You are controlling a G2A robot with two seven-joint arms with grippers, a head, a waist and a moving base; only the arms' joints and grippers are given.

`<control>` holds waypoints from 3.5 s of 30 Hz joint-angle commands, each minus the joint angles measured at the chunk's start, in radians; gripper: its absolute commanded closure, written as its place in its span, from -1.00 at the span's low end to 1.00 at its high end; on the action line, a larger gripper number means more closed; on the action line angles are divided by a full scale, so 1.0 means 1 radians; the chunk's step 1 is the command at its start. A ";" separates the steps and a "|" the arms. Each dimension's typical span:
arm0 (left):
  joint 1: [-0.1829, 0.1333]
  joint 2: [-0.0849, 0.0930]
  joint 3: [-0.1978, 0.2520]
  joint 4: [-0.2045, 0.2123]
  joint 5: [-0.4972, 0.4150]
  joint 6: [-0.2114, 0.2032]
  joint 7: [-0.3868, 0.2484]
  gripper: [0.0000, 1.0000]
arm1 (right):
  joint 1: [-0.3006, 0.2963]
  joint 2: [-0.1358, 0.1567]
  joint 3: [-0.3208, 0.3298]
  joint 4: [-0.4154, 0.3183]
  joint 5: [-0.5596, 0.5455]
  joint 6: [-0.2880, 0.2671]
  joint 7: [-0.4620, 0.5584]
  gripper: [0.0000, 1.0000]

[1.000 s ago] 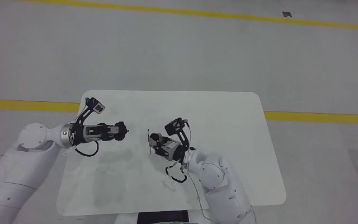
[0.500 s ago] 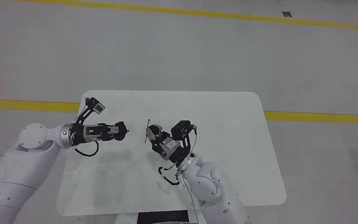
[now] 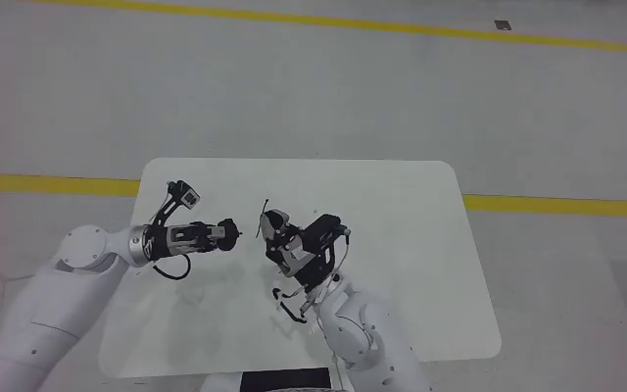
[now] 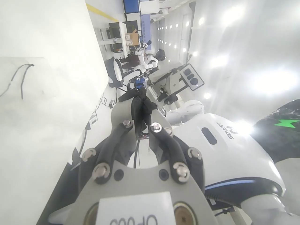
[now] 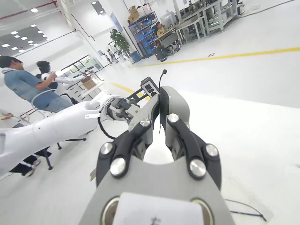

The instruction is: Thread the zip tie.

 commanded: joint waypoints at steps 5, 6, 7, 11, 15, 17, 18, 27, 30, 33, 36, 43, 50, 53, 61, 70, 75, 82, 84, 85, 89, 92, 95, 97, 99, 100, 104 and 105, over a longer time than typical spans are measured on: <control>-0.029 -0.023 0.028 0.031 -0.005 0.000 0.035 1.00 | -0.023 0.003 -0.011 0.015 -0.060 0.072 -0.120 1.00; -0.032 -0.028 0.031 0.033 -0.002 0.000 0.042 1.00 | -0.026 0.004 -0.010 0.014 -0.070 0.085 -0.144 1.00; -0.032 -0.034 0.038 0.037 -0.008 0.000 0.052 1.00 | -0.033 0.004 -0.008 0.014 -0.083 0.108 -0.185 1.00; -0.037 -0.044 0.052 0.047 0.011 0.000 0.062 1.00 | -0.042 0.004 -0.010 0.022 -0.090 0.136 -0.232 1.00; -0.037 -0.044 0.052 0.047 0.011 0.000 0.062 1.00 | -0.042 0.004 -0.010 0.022 -0.090 0.136 -0.232 1.00; -0.037 -0.044 0.052 0.047 0.011 0.000 0.062 1.00 | -0.042 0.004 -0.010 0.022 -0.090 0.136 -0.232 1.00; -0.037 -0.044 0.052 0.047 0.011 0.000 0.062 1.00 | -0.042 0.004 -0.010 0.022 -0.090 0.136 -0.232 1.00; -0.012 -0.057 0.071 0.010 -0.002 0.000 0.145 1.00 | -0.042 0.004 -0.010 0.022 -0.090 0.136 -0.232 1.00; -0.001 -0.066 0.065 -0.019 -0.017 0.000 0.162 1.00 | -0.042 0.004 -0.010 0.022 -0.090 0.136 -0.232 1.00; 0.013 -0.077 0.049 -0.046 -0.025 0.000 0.170 1.00 | -0.042 0.004 -0.010 0.022 -0.090 0.136 -0.232 1.00; 0.027 -0.086 0.037 -0.068 -0.023 0.000 0.170 1.00 | -0.042 0.004 -0.010 0.022 -0.090 0.136 -0.232 1.00; 0.036 -0.093 0.026 -0.084 -0.046 0.000 0.161 1.00 | -0.042 0.004 -0.010 0.022 -0.090 0.136 -0.232 1.00; 0.036 -0.093 0.026 -0.084 -0.046 0.000 0.161 1.00 | -0.042 0.004 -0.010 0.022 -0.090 0.136 -0.232 1.00; 0.035 -0.093 0.031 -0.097 -0.027 0.017 0.183 1.00 | -0.042 0.004 -0.010 0.022 -0.090 0.136 -0.232 1.00; 0.051 -0.080 -0.006 -0.093 0.019 0.028 0.147 1.00 | -0.042 0.004 -0.010 0.022 -0.090 0.136 -0.232 1.00; 0.084 -0.059 -0.067 -0.097 0.049 0.015 0.063 1.00 | -0.042 0.004 -0.010 0.022 -0.090 0.136 -0.232 1.00; 0.088 -0.051 -0.087 -0.085 0.049 0.009 0.015 1.00 | -0.042 0.004 -0.010 0.022 -0.090 0.136 -0.232 1.00; 0.070 -0.043 -0.091 -0.055 0.032 0.006 -0.094 1.00 | -0.042 0.004 -0.010 0.022 -0.090 0.136 -0.232 1.00; 0.065 -0.042 -0.089 -0.053 0.037 0.004 -0.116 1.00 | -0.042 0.004 -0.010 0.022 -0.090 0.136 -0.232 1.00; 0.065 -0.042 -0.089 -0.053 0.037 0.004 -0.116 1.00 | -0.042 0.004 -0.010 0.022 -0.090 0.136 -0.232 1.00; 0.065 -0.042 -0.089 -0.053 0.037 0.004 -0.116 1.00 | -0.042 0.004 -0.014 0.018 -0.093 0.139 -0.238 1.00; 0.065 -0.042 -0.089 -0.053 0.037 0.004 -0.116 1.00 | -0.065 0.004 -0.041 0.006 -0.141 0.188 -0.290 1.00; 0.065 -0.042 -0.089 -0.053 0.037 0.004 -0.116 1.00 | -0.095 0.003 -0.080 0.003 -0.203 0.255 -0.355 1.00; 0.065 -0.042 -0.089 -0.053 0.037 0.004 -0.116 1.00 | -0.102 0.003 -0.099 0.012 -0.212 0.288 -0.392 1.00; 0.065 -0.042 -0.089 -0.053 0.037 0.004 -0.116 1.00 | -0.097 0.008 -0.110 0.027 -0.221 0.303 -0.408 1.00; 0.065 -0.042 -0.089 -0.053 0.037 0.004 -0.116 1.00 | -0.092 0.011 -0.119 0.036 -0.219 0.311 -0.417 1.00; 0.065 -0.042 -0.089 -0.053 0.037 0.004 -0.116 1.00 | -0.064 0.025 -0.156 0.064 -0.196 0.334 -0.439 1.00; 0.065 -0.042 -0.089 -0.053 0.037 0.004 -0.116 1.00 | -0.056 0.028 -0.165 0.070 -0.193 0.341 -0.442 1.00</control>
